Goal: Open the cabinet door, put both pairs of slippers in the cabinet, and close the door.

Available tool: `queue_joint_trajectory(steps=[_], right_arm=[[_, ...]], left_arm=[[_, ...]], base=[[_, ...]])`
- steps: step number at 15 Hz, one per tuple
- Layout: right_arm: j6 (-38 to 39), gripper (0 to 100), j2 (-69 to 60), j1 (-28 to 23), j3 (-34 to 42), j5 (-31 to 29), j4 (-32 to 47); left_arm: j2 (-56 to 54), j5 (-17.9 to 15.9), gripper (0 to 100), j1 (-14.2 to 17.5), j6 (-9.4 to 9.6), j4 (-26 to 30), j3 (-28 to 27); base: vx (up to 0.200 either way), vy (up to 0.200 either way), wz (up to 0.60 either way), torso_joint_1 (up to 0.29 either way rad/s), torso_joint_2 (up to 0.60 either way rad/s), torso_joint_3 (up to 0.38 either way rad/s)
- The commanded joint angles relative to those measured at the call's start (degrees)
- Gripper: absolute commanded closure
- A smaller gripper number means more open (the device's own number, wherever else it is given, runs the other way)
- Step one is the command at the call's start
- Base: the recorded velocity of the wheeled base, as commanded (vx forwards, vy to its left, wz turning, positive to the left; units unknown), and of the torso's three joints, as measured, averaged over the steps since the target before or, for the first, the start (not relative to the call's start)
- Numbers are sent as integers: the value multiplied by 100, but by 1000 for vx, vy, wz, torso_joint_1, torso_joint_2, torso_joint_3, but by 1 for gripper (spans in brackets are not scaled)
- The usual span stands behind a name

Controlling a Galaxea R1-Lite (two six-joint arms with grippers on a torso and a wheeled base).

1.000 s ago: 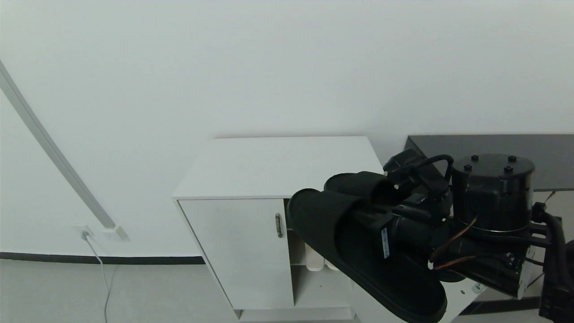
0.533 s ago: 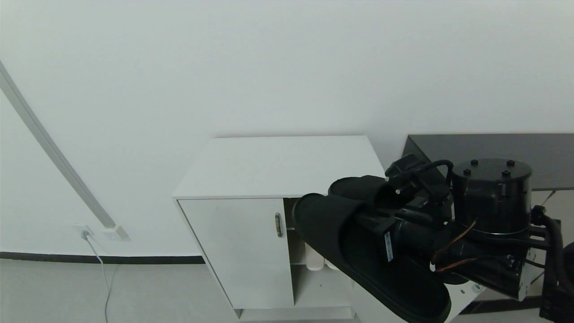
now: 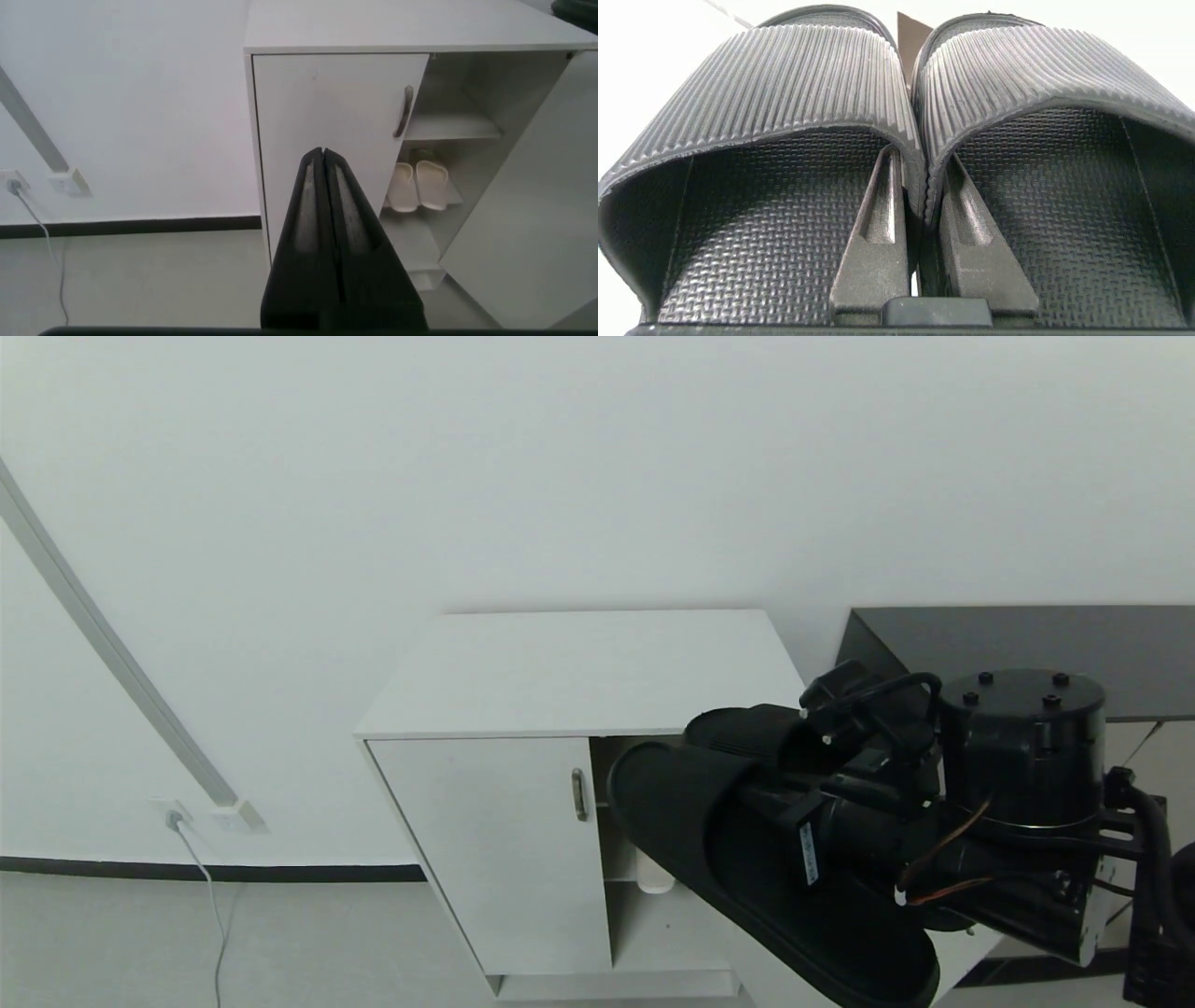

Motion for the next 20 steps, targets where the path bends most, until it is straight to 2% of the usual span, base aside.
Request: queue_joint_trajectory(steps=[1,20], right_arm=[[0,100,25,4,-3,1,2],[-9,100,139,31,77,1,-16]], left_arm=[[7,0,100,1,-2,0,1],[7,9,100,1,-2,0,1]], base=[[0,0,0,-154,364,193],[0,0,0,-196,495,299]])
